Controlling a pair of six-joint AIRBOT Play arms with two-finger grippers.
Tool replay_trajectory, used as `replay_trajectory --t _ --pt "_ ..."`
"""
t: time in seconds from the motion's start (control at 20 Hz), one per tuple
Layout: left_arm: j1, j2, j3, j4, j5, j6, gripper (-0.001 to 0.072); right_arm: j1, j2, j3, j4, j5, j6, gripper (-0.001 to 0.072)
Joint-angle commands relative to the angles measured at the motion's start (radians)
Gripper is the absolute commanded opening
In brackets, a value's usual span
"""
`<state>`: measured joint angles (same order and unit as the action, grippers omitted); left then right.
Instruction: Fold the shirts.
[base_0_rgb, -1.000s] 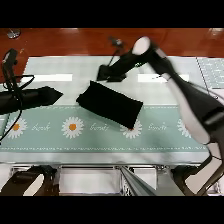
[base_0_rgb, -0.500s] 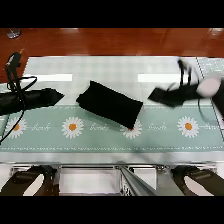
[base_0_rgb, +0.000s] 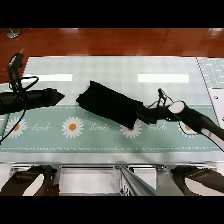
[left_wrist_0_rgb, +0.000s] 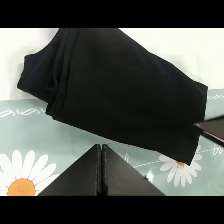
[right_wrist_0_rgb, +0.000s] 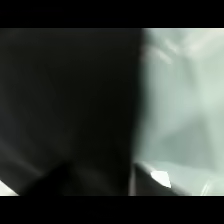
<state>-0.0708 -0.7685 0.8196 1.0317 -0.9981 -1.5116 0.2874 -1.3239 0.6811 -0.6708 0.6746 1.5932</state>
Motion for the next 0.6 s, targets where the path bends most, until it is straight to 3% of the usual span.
replay_trajectory --t 0.0,0.15,0.4,0.55 --pt "0.0 -0.005 0.0 0.0 0.0 0.0 0.0033 0.008 -0.153 0.174 0.07 0.122 -0.151 0.0014" --pt "0.0 -0.006 0.0 0.0 0.0 0.0 0.0033 0.005 -0.188 0.419 -0.004 0.223 -0.162 0.0018" --pt "0.0 -0.006 0.0 0.0 0.0 0.0 0.0034 -0.008 -0.193 0.981 -0.389 0.449 0.035 0.0017" --pt "0.0 -0.006 0.0 0.0 0.0 0.0 0.0034 -0.105 -0.193 1.202 -0.467 0.631 0.089 0.0017"
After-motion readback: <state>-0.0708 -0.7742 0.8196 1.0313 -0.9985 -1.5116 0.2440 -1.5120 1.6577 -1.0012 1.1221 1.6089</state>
